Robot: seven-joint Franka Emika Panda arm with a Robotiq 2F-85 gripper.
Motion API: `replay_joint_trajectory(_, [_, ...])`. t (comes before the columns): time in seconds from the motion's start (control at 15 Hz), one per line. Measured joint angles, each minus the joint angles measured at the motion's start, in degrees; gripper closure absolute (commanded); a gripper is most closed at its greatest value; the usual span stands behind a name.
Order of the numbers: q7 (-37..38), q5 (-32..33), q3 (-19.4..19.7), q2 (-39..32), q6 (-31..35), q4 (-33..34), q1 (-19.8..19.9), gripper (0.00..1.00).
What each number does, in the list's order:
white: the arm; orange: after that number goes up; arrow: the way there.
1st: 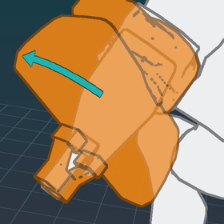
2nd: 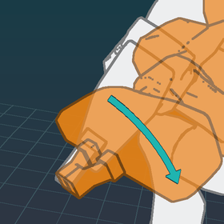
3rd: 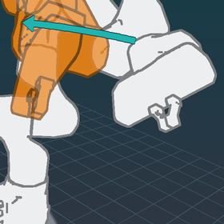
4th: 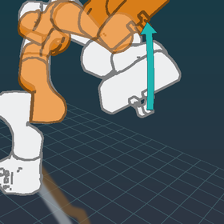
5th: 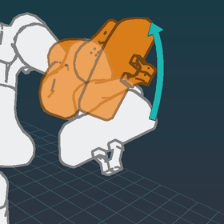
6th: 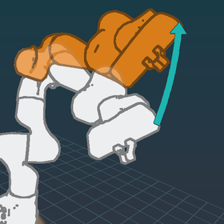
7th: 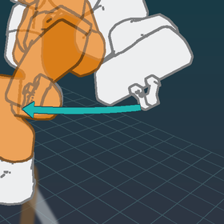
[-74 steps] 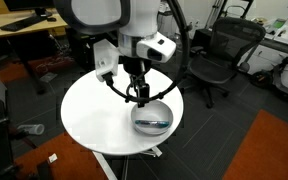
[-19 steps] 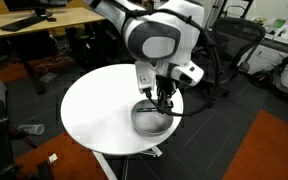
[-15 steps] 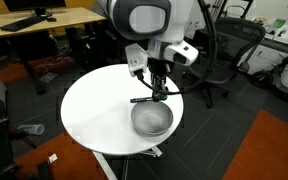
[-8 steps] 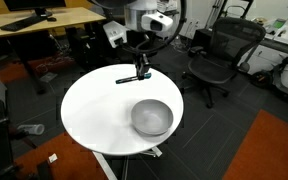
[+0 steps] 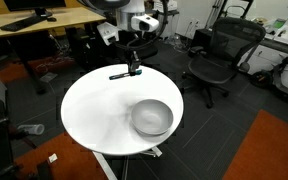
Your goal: Take the pen out of the bowl and put it on the table
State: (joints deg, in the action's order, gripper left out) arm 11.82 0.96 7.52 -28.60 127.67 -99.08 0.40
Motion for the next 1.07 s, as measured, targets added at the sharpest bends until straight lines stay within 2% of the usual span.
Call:
replay_joint_trajectory(0.53, [0.06,0.0,-0.34,-10.02,1.41,6.54,-0.12,0.95])
replay_joint_trajectory(1.07, [2.37,0.0,-0.19,-18.28,9.68,11.09,-0.16,0.95])
